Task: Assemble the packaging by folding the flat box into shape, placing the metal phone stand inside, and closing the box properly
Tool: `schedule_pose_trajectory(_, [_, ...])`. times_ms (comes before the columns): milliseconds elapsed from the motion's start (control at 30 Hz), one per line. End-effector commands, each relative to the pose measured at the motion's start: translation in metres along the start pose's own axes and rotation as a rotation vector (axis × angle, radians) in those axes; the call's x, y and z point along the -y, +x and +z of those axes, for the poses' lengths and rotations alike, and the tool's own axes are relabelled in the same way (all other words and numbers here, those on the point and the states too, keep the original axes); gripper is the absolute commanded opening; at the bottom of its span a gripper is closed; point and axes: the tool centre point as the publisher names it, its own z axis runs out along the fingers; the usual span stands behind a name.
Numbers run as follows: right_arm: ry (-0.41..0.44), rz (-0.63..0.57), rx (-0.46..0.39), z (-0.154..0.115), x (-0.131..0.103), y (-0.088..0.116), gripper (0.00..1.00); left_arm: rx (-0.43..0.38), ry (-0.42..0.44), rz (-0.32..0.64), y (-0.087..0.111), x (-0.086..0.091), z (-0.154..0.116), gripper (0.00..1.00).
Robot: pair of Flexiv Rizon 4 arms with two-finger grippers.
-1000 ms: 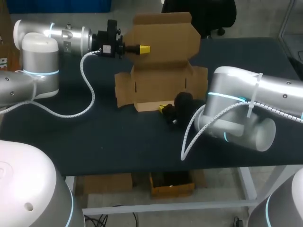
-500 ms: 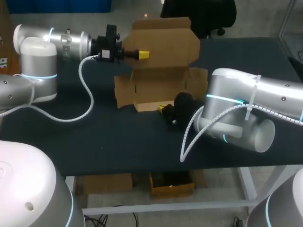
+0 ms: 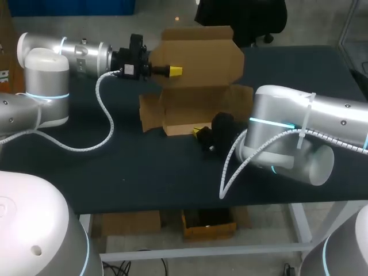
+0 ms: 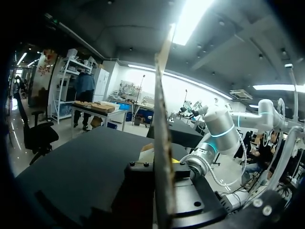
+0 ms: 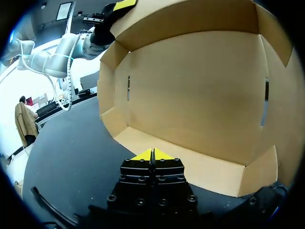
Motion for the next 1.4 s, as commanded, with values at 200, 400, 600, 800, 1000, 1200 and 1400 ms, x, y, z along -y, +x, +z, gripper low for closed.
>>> schedule_pose_trajectory(200, [-0.007,-0.001,0.011,0.0043,0.0078,0.0015,0.0,-0.014,0.004,-0.009,0.0026,-0.0051,0.004,0.0])
schedule_pose_trajectory(400, [-0.007,-0.001,0.011,0.0043,0.0078,0.0015,0.0,-0.014,0.009,-0.018,0.0029,-0.0078,0.0036,0.0])
schedule_pose_trajectory(600, [-0.007,-0.001,0.011,0.0043,0.0078,0.0015,0.0,-0.015,0.016,-0.022,0.0027,-0.0091,0.003,0.0])
schedule_pose_trajectory(800, [-0.007,-0.001,0.011,0.0043,0.0078,0.0015,0.0,-0.011,0.021,-0.016,0.002,-0.0079,0.0017,0.0])
schedule_pose_trajectory(1000, [-0.007,-0.001,0.011,0.0043,0.0078,0.0015,0.0,-0.013,0.016,-0.009,0.0027,-0.0078,0.0023,0.0])
schedule_pose_trajectory(1200, [-0.007,-0.001,0.011,0.0043,0.0078,0.0015,0.0,-0.014,0.015,-0.008,0.0028,-0.0078,0.0024,0.0])
schedule_pose_trajectory(1400, [-0.007,-0.001,0.011,0.0043,0.0078,0.0015,0.0,-0.014,0.015,-0.008,0.0028,-0.0078,0.0024,0.0])
